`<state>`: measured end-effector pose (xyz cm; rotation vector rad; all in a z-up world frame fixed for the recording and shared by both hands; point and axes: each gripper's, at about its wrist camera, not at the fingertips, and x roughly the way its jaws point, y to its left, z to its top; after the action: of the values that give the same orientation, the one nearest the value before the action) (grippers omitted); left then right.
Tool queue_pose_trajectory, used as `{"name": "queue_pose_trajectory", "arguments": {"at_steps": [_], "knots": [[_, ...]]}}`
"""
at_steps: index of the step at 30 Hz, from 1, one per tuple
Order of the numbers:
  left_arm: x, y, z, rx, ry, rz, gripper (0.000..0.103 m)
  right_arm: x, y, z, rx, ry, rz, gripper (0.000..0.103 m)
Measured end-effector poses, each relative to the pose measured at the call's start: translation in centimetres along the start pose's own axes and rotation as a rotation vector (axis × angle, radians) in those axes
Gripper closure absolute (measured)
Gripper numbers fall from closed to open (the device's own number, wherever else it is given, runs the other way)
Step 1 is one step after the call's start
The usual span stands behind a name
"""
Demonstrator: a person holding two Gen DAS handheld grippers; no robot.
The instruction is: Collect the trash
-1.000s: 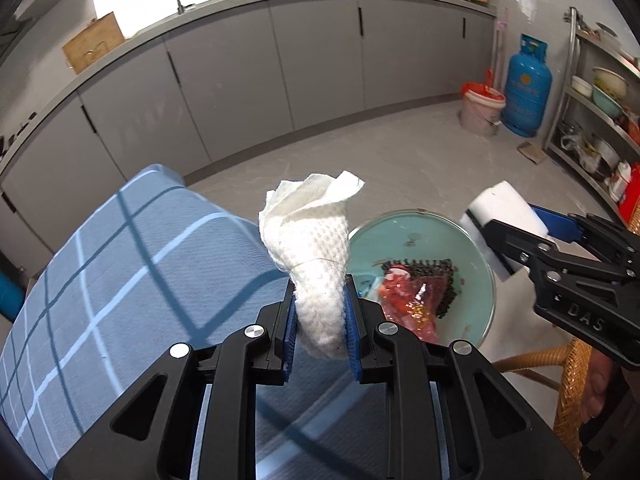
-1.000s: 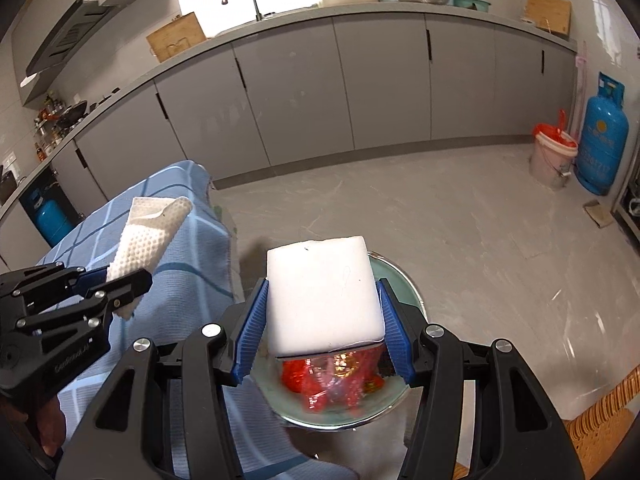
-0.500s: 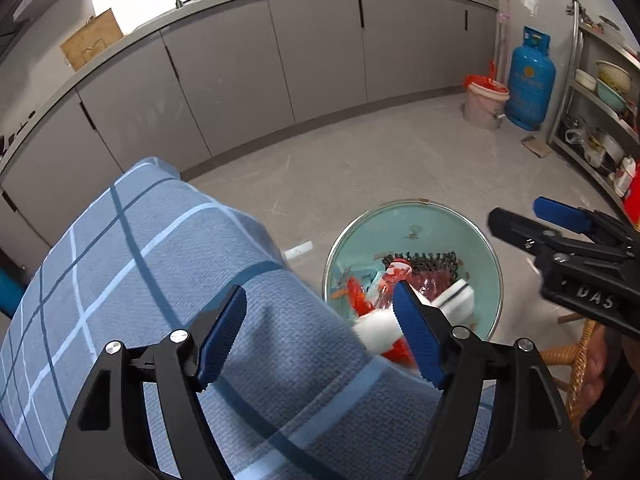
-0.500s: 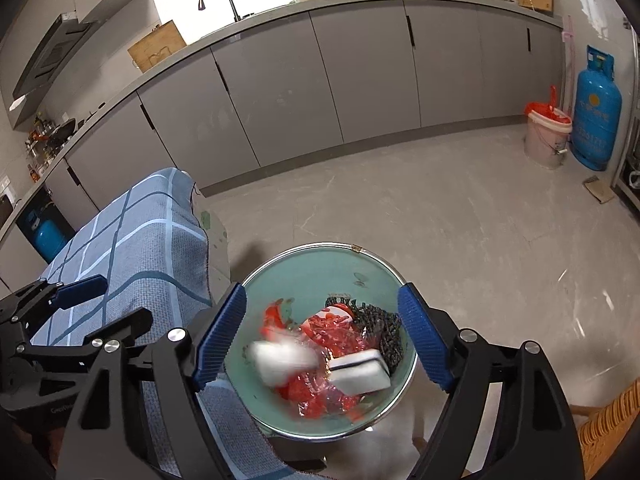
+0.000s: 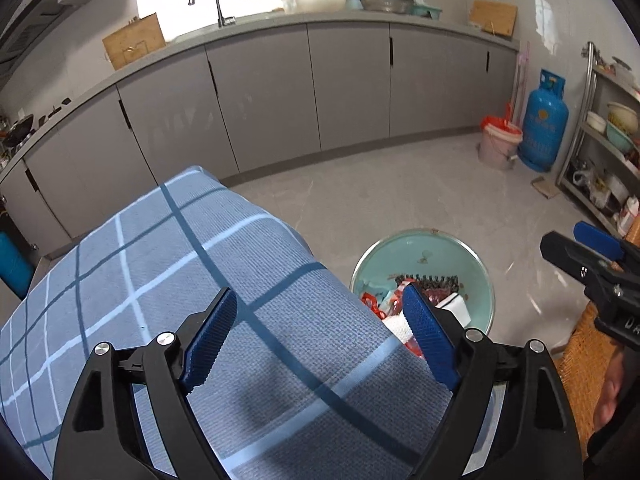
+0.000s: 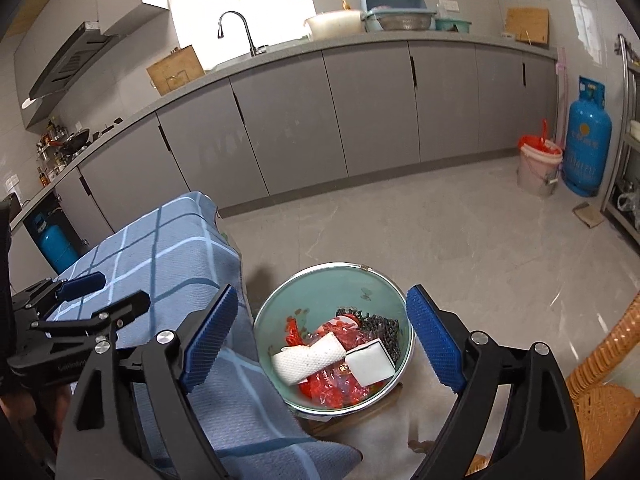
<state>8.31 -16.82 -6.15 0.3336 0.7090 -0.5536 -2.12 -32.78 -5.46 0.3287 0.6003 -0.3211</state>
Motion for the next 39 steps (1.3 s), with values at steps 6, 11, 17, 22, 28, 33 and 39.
{"name": "queue_pose_trajectory", "arguments": {"at_steps": [6,11,17,22,28,33,39], "knots": [[-2.3,0.8,0.4,-0.020,-0.053,-0.005,0.016,-1.7,1.0,0.0,-0.023,-0.015,-0.010,0.017],[-3.2,1.1,0.6,-0.033,-0.070,-0.014,0.016,-2.6,1.5,0.2,-0.030,-0.021,-0.019,0.016],[-3.7,1.6,0.6,-0.043,-0.084,-0.019,0.016,-3.1,2.0,0.4,-0.040,-0.026,-0.023,0.016],[-4.1,1.9,0.6,-0.052,-0.091,-0.020,0.016,-3.2,2.4,0.5,-0.048,-0.025,-0.020,0.016],[-4.2,2.0,0.7,-0.055,-0.093,-0.021,0.016,-3.4,2.6,0.6,-0.052,-0.028,-0.020,0.016],[-4.2,2.0,0.8,-0.056,-0.097,-0.024,0.016,-3.4,2.6,0.7,-0.054,-0.030,-0.018,0.016],[-4.5,2.1,0.9,-0.060,-0.101,-0.023,0.016,-3.5,3.0,0.9,-0.060,-0.029,-0.014,0.016]]}}
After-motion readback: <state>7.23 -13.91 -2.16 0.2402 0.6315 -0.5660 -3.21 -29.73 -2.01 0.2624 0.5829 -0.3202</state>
